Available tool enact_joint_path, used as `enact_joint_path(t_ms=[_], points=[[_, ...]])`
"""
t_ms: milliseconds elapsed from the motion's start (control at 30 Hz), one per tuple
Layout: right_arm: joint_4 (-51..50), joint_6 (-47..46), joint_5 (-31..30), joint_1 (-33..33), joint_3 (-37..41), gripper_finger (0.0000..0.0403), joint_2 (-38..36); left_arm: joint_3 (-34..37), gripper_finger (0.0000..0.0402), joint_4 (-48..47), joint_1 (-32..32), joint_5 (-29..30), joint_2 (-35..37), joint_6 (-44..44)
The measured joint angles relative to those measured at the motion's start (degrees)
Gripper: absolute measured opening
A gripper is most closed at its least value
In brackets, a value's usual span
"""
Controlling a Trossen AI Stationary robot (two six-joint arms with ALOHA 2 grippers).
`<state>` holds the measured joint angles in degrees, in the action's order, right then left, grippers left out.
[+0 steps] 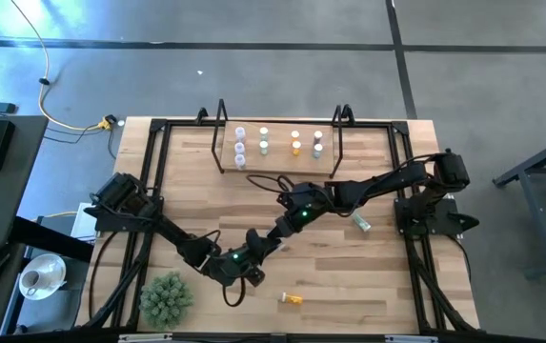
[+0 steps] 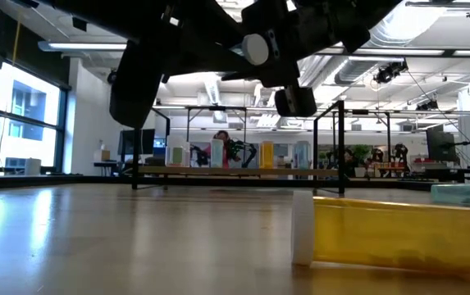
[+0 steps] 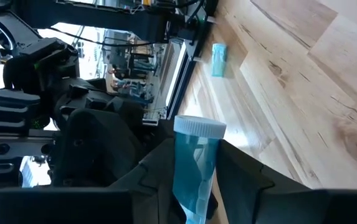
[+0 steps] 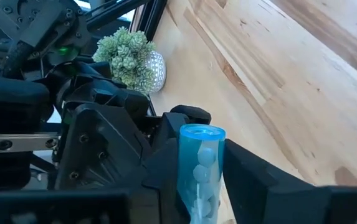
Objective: Pick and place medicine bottles onto shelf by color
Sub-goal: Put the blue pill bottle on the shelf aligned with the other blue pill bottles
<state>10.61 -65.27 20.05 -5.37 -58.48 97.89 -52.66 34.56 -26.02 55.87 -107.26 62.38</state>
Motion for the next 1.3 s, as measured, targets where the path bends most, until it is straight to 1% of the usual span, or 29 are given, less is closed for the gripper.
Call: enact_joint_path(t_ms=[233,300,400,533,667,833,900,967,1100,1167,1233,1300], points=[[1.21,2.79,0.72,1.58,0.04,0.0167,-0.05,0.02,0.0093,-0.01,-0.07,0.17,0.00,-3.12],[1.29,4.28,0.52,2.60,0.04,0.0176,-0.69,0.02,0.0093,-0.03,-0.07,0.31,0.00,-4.43],[2.08,7.06,0.42,4.61,0.04,0.0180,-2.52,0.06,0.0093,-0.08,-0.05,0.23,0.00,-7.73],[1.48,14.35,0.53,7.42,0.04,0.0180,-6.89,0.07,0.0093,-0.05,0.44,0.10,0.00,-13.83],[-0.09,23.44,0.49,8.77,0.02,0.0181,-12.22,0.06,0.0093,0.06,2.50,0.20,0.00,-20.74],[-7.04,36.51,0.23,8.26,0.02,0.0181,-19.03,0.07,0.0093,0.66,6.03,-0.58,0.00,-29.22],[-11.28,41.73,-1.49,7.39,0.02,0.0181,-21.51,0.07,0.0093,0.98,7.59,-2.29,0.00,-32.49],[-16.77,46.71,-4.58,6.12,0.02,0.0181,-23.81,0.07,0.0093,1.27,9.07,-4.55,0.00,-35.75],[-26.90,53.45,-13.93,2.84,0.02,0.0181,-26.52,0.07,0.0093,1.67,11.87,-12.43,0.00,-41.21],[-30.63,54.61,-17.39,1.29,0.02,0.0181,-26.81,0.07,0.0093,2.00,13.20,-16.78,0.00,-44.07],[-33.17,54.79,-19.54,-0.23,0.02,0.0181,-26.79,0.07,0.0093,2.41,14.56,-20.93,0.00,-46.99],[-33.49,52.99,-21.50,-1.62,0.04,0.0181,-26.51,0.07,0.0093,3.28,15.89,-24.79,0.00,-49.69]])
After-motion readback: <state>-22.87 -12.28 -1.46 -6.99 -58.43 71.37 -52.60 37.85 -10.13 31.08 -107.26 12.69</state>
